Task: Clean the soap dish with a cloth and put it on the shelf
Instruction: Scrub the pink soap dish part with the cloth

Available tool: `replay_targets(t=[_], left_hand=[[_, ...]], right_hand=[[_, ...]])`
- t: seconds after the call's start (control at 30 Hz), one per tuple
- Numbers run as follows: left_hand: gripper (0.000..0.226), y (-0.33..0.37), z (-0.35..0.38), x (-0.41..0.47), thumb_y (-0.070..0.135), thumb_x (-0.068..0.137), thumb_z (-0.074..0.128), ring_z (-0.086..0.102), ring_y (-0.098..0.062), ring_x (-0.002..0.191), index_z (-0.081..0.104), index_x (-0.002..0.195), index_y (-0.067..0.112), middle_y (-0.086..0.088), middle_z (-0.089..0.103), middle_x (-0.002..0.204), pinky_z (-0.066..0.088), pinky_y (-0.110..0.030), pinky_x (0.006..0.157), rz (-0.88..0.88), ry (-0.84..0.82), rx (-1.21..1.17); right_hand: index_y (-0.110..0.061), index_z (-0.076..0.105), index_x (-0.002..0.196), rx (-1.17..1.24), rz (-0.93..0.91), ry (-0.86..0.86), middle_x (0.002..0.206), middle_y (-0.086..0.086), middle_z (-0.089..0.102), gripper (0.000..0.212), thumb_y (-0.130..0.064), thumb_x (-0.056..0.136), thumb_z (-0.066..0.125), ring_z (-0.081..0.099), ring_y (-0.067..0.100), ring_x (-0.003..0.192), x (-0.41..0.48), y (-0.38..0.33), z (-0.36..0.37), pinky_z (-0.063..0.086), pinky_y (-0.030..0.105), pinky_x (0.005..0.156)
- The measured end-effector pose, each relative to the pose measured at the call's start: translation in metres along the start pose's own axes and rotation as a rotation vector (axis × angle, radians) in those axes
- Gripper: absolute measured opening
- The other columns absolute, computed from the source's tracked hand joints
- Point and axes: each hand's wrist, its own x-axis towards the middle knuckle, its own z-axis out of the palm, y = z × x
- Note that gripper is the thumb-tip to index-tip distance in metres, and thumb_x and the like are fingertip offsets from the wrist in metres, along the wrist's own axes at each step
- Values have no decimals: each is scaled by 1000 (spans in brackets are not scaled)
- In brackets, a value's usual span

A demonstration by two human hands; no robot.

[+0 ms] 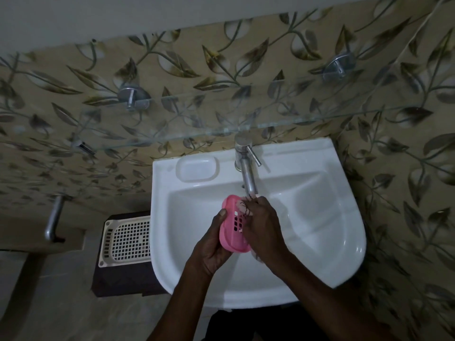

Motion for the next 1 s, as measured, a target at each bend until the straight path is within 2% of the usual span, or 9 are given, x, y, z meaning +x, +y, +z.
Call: replay_targets(t=[0.1,0.2,0.37,0.53,0.67,0.73,0.8,0.9,1.0], left_hand=[[78,-4,-1,1,22,59,94,66,-38,109,63,126,-1,-26,63,125,55,-51,93,14,36,-13],[74,4,1,0,19,63,91,65,-38,113,61,128,1,-26,62,128,55,-51,92,28,8,-53],[89,4,-8,3,23,52,97,67,-37,108,59,129,0,-26,64,123,47,-51,100,35,86,36],[74,3,-3,5,21,53,96,68,-36,106,69,118,0,-26,66,120,57,-48,90,48,34,41],[81,9,-6,11,23,50,98,67,-37,106,66,121,0,-26,65,121,54,-51,93,71,63,40],[80,10,-5,12,21,50,98,67,-37,107,67,121,0,-25,65,122,50,-51,95,88,45,-6],[82,10,-3,13,22,52,97,66,-38,108,65,124,-1,-25,65,123,49,-52,96,101,31,1],[87,9,-5,14,22,47,99,69,-38,103,64,123,-1,-26,67,118,56,-53,89,109,69,5],[79,8,-6,14,23,50,97,67,-38,106,68,120,-1,-26,66,120,57,-52,88,107,42,-2]], right_hand=[[-3,66,115,-14,37,49,114,15,63,29,2,88,57,63,27,104,0,-7,1,54,31,90],[-8,64,117,10,-174,-38,118,10,58,31,1,88,54,55,21,107,-4,-15,0,46,28,90],[-2,64,114,-39,-17,-13,116,19,59,30,4,87,54,56,34,106,5,-4,-8,48,44,91],[-3,65,115,71,-125,-29,116,14,59,31,7,87,54,56,25,104,6,-10,-8,48,34,91],[-4,66,116,6,-50,12,116,15,60,34,7,85,55,58,29,105,5,-6,-2,50,40,92],[-3,67,117,-34,-142,12,117,15,64,34,4,85,56,61,20,106,1,-5,7,49,28,98],[-9,69,114,-13,-78,54,114,13,68,26,-5,90,59,64,9,102,8,1,8,49,18,98],[-11,66,105,-101,13,47,106,16,65,15,-15,93,57,68,25,97,12,7,7,55,36,86],[-7,68,110,-70,-112,40,112,16,64,22,-5,90,58,63,30,104,9,2,6,54,40,91]])
